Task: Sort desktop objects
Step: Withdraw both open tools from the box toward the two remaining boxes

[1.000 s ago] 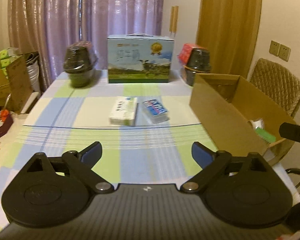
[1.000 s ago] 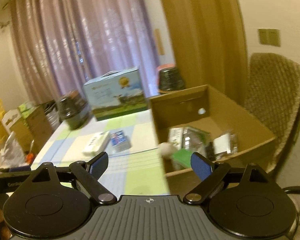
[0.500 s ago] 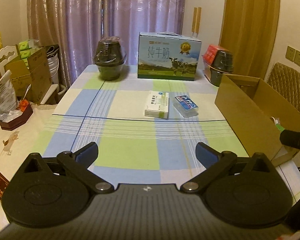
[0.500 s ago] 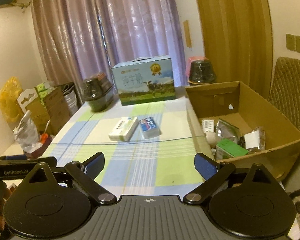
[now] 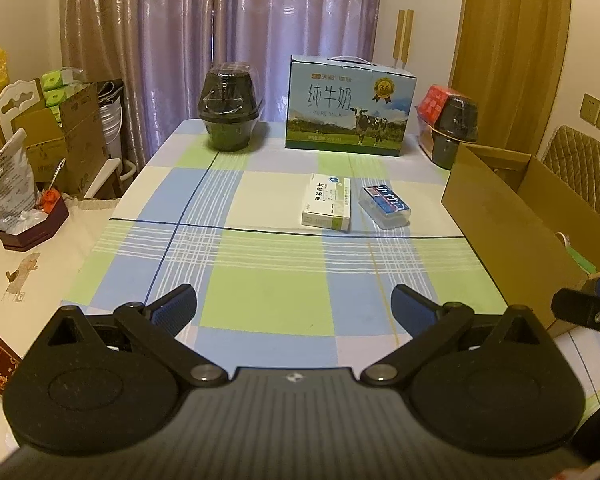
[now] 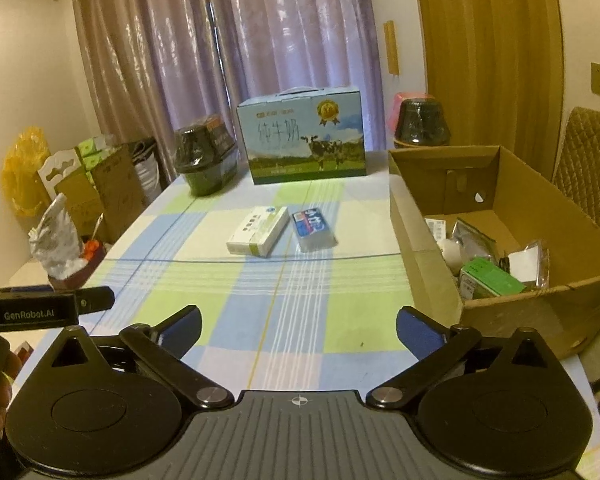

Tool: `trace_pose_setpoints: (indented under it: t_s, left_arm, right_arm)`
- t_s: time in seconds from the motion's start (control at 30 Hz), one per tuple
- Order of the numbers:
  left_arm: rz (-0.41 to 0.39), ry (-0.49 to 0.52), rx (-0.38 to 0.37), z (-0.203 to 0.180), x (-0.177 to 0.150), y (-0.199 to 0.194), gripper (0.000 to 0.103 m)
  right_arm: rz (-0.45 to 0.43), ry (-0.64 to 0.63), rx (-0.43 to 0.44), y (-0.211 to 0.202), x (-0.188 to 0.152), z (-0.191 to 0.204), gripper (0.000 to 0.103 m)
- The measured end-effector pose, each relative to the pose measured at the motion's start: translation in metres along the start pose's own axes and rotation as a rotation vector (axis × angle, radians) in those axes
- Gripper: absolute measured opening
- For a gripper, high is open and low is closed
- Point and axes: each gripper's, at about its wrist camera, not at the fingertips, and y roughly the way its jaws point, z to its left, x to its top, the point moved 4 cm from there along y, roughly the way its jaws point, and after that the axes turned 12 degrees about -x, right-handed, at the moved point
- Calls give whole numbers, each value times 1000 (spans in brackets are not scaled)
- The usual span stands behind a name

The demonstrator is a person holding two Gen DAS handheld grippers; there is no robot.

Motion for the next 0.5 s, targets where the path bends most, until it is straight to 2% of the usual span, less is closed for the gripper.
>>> trace_pose_setpoints:
  t_s: [0.23, 0.5]
  left_arm:
    - [4, 27, -9, 8, 13, 18, 102]
    - [19, 53, -21, 15, 28, 54, 102]
  right_arm:
    - [12, -28, 6, 18, 2, 8, 101]
    - [35, -42, 23, 58, 7, 13, 101]
